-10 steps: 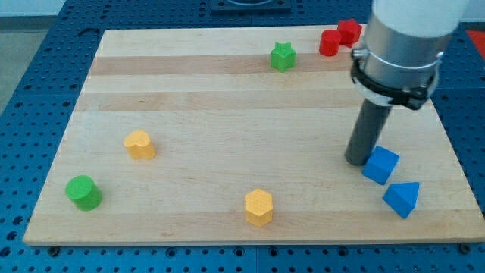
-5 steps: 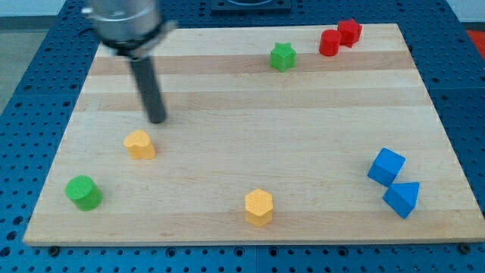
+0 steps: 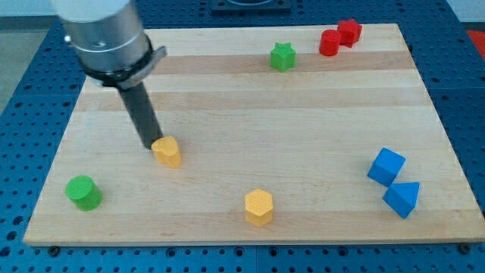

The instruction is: Move the yellow heart above the yellow hexagon

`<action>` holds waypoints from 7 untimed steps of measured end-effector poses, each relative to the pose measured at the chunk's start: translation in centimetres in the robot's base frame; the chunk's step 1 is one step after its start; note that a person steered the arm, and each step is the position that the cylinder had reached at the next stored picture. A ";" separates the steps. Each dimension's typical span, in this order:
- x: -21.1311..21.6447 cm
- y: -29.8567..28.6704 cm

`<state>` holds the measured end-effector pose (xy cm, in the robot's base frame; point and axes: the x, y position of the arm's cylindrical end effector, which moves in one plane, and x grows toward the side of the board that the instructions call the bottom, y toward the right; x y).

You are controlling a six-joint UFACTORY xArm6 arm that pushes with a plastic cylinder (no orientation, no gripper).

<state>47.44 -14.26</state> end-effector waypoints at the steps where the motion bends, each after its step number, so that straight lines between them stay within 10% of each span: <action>1: 0.0 3.3; 7: 3.2 -0.5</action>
<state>50.67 -14.72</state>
